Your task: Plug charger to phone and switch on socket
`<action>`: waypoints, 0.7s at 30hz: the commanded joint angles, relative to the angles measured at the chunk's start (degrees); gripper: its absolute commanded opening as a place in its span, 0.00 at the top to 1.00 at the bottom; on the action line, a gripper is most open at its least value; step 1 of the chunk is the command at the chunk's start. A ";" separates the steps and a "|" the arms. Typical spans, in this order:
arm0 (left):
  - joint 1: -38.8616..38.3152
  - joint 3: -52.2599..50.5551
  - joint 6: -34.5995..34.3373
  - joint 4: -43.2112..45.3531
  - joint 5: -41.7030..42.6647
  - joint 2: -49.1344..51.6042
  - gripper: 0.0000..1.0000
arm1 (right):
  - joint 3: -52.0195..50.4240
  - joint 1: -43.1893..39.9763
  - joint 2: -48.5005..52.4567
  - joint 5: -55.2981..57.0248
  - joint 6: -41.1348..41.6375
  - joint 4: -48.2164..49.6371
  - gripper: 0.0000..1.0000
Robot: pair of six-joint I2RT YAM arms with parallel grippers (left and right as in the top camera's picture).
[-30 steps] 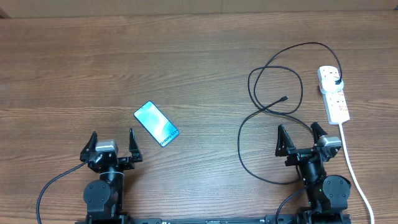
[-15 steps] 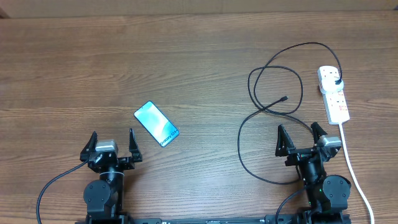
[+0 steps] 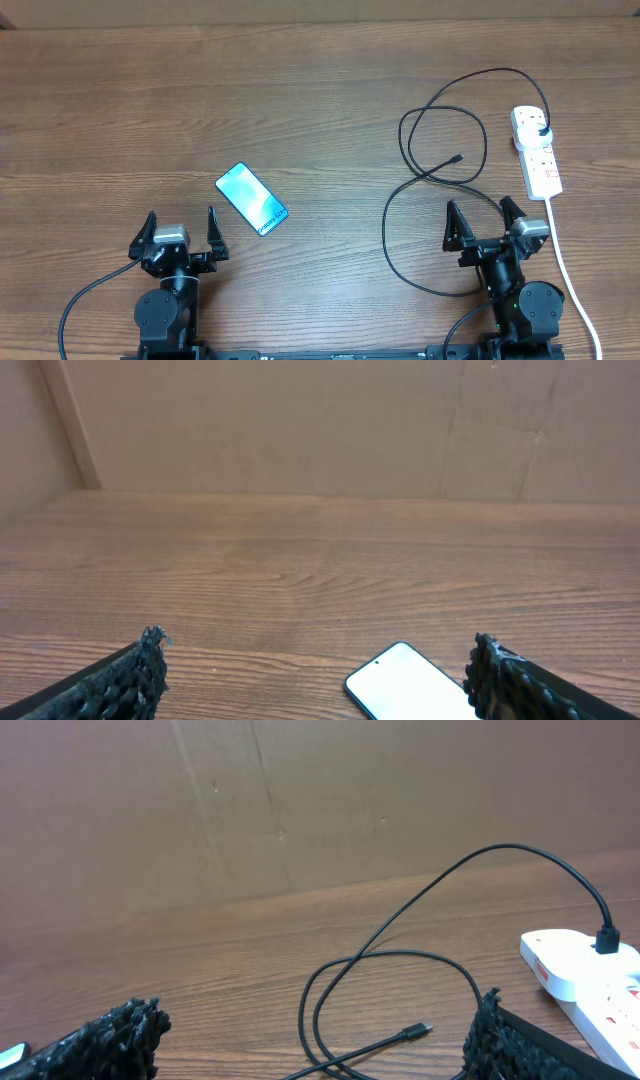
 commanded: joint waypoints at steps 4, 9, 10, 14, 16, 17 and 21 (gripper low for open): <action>0.37 -0.20 -0.59 0.07 0.46 0.26 0.00 | -0.59 -0.22 -0.66 0.37 -0.24 0.22 0.00; 0.37 -0.20 -0.59 0.07 0.46 0.26 0.00 | -0.59 -0.22 -0.66 0.37 -0.26 0.20 0.00; 0.37 -0.20 -0.59 0.07 0.46 0.26 0.00 | -0.59 -0.22 -0.66 0.37 -0.24 0.20 0.00; 0.37 -0.20 -0.55 0.07 0.26 0.26 0.00 | -0.59 -0.24 -0.66 0.37 -0.26 0.20 0.00; 0.37 -0.20 -0.57 0.07 0.28 0.26 0.00 | -0.59 -0.22 -0.66 0.37 -0.24 0.20 0.00; 0.35 -0.20 -0.66 0.11 0.63 0.26 0.00 | -0.59 -0.22 -0.66 0.37 -0.26 0.20 0.00; 0.35 -0.20 -0.61 0.00 1.86 0.26 0.00 | -0.59 -0.22 -0.66 0.37 -0.26 0.20 0.00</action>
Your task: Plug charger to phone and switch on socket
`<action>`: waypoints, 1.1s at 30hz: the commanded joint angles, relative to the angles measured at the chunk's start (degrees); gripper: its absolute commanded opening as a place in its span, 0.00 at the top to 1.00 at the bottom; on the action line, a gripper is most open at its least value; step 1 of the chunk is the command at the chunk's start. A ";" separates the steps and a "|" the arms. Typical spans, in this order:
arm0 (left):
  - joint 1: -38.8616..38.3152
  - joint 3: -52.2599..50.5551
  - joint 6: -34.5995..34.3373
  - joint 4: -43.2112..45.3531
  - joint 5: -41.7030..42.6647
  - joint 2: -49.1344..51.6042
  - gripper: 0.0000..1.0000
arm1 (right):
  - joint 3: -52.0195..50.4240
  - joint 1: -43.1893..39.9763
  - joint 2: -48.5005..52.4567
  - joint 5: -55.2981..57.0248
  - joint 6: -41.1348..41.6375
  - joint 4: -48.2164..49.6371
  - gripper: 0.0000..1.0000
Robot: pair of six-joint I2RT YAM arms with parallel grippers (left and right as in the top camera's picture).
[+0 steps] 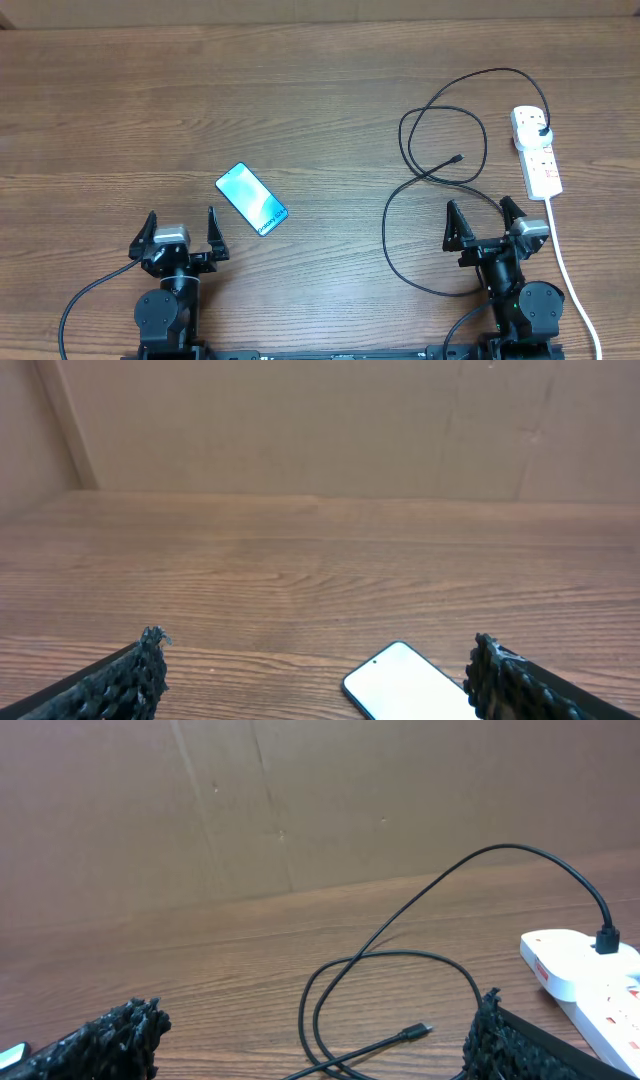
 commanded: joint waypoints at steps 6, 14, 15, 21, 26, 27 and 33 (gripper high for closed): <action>0.33 -0.20 -0.72 0.79 1.57 0.26 0.00 | -0.59 -0.20 -0.66 0.35 -0.26 0.20 0.00; 0.33 3.43 -5.64 -2.43 9.18 0.35 0.00 | -0.59 -0.20 -0.66 0.35 -0.26 0.20 0.00; 0.33 4.50 -5.66 -3.30 9.51 0.37 0.00 | -0.59 -0.22 -0.66 0.35 -0.26 0.20 0.00; 0.33 13.14 -5.57 -9.57 9.66 1.66 0.00 | -0.59 -0.20 -0.66 0.35 -0.24 0.20 0.00; 0.33 19.54 -7.43 -12.24 10.38 7.82 0.00 | -0.59 -0.22 -0.66 0.35 -0.26 0.20 0.00; 0.33 20.85 -7.87 -12.55 11.02 9.70 0.00 | -0.59 -0.20 -0.66 0.35 -0.26 0.20 0.00; 0.31 32.35 -7.96 -16.94 16.92 24.96 0.00 | -0.59 -0.20 -0.66 0.35 -0.26 0.20 0.00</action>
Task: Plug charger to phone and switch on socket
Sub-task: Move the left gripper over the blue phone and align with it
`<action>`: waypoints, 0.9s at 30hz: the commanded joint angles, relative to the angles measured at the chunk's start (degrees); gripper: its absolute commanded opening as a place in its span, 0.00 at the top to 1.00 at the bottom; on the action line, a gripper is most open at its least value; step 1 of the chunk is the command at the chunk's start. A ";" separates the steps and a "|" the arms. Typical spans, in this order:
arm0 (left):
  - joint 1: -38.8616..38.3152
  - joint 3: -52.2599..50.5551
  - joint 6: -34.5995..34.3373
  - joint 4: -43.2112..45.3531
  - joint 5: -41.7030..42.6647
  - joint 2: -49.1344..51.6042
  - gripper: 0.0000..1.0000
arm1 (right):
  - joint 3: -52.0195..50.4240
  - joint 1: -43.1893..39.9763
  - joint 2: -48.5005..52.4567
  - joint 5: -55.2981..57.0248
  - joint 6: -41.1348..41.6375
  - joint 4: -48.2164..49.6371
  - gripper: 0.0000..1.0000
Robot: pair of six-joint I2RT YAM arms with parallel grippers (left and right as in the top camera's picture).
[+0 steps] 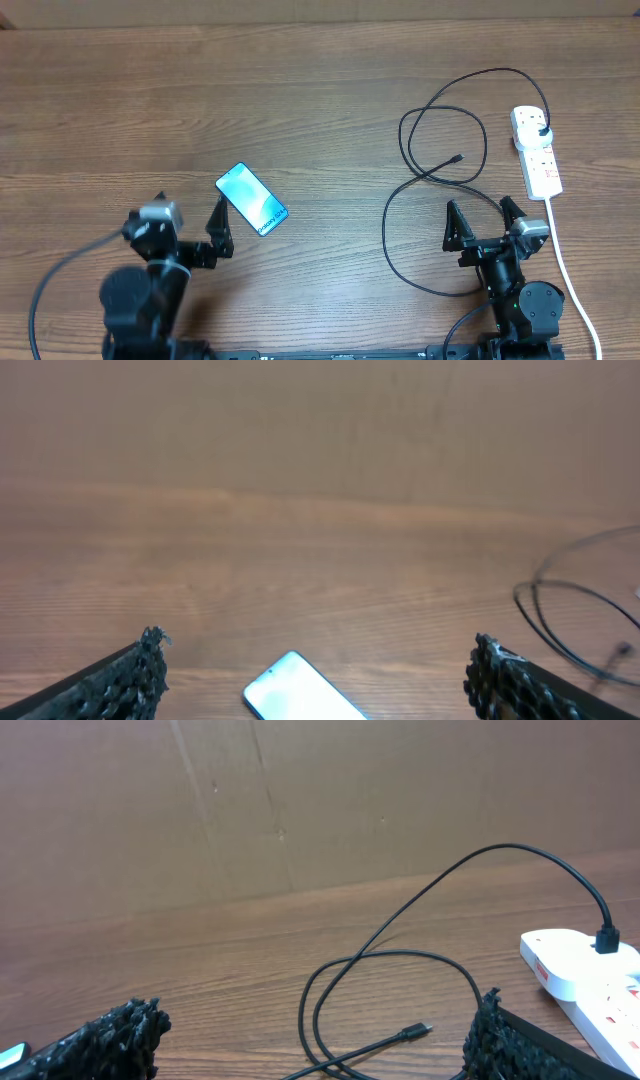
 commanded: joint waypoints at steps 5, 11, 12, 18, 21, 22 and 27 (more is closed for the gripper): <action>0.31 19.41 -1.14 -13.38 4.17 19.98 0.00 | -0.59 -0.22 -0.66 0.35 -0.26 0.24 0.00; 0.31 31.04 -1.16 -25.51 7.41 32.61 0.00 | -0.59 -0.22 -0.66 0.35 -0.26 0.24 0.00; 0.31 31.45 -1.20 -25.99 8.94 34.07 0.00 | -0.59 -0.22 -0.66 0.35 -0.24 0.24 0.00; 0.31 31.36 -1.20 -26.86 15.61 41.13 0.00 | -0.59 -0.22 -0.66 0.35 -0.26 0.24 0.00; 0.31 31.36 -1.20 -26.12 16.87 44.46 0.00 | -0.59 -0.22 -0.66 0.35 -0.26 0.24 0.00; 0.28 31.39 -1.36 -25.97 17.09 45.53 0.00 | -0.59 -0.22 -0.66 0.35 -0.26 0.26 0.00; -0.04 31.39 -6.91 -27.04 14.67 49.05 0.00 | -0.59 -0.22 -0.66 0.35 -0.24 0.24 0.00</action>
